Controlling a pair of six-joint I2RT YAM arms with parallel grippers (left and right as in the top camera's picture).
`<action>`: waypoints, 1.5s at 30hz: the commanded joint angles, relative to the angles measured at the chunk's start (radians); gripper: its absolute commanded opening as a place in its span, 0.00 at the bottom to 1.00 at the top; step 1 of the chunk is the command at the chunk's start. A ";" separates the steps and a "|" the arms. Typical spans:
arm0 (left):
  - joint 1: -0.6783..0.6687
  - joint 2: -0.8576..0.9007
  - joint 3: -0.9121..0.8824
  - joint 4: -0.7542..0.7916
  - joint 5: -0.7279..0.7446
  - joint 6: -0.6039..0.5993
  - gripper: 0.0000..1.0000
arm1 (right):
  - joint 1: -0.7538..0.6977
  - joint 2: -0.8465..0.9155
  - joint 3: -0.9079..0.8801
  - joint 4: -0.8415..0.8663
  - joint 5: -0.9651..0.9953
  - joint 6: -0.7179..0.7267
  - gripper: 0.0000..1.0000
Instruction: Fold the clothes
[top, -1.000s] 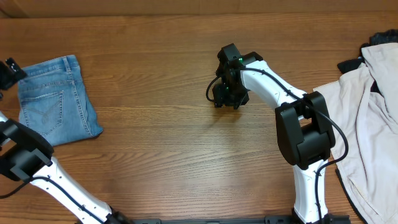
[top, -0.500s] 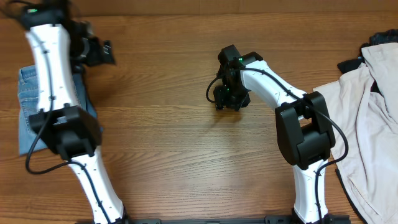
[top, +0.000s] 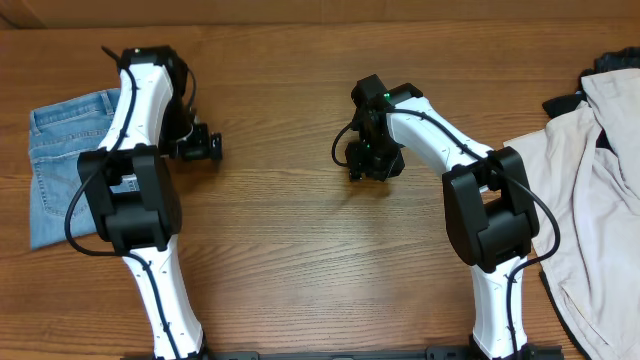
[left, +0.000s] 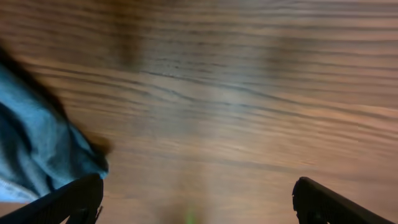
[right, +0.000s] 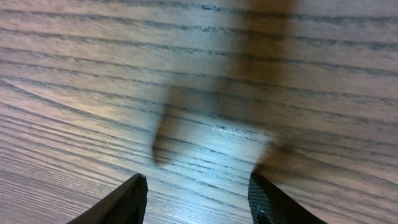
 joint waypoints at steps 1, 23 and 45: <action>0.047 -0.016 -0.075 0.041 -0.050 -0.025 1.00 | 0.002 0.011 0.000 -0.004 0.005 0.004 0.56; 0.289 -0.053 -0.191 0.213 -0.079 -0.035 1.00 | 0.002 0.011 0.000 -0.002 0.004 0.005 0.56; -0.093 -0.382 -0.190 0.033 0.139 0.005 1.00 | -0.259 -0.151 0.325 -0.315 -0.059 -0.007 1.00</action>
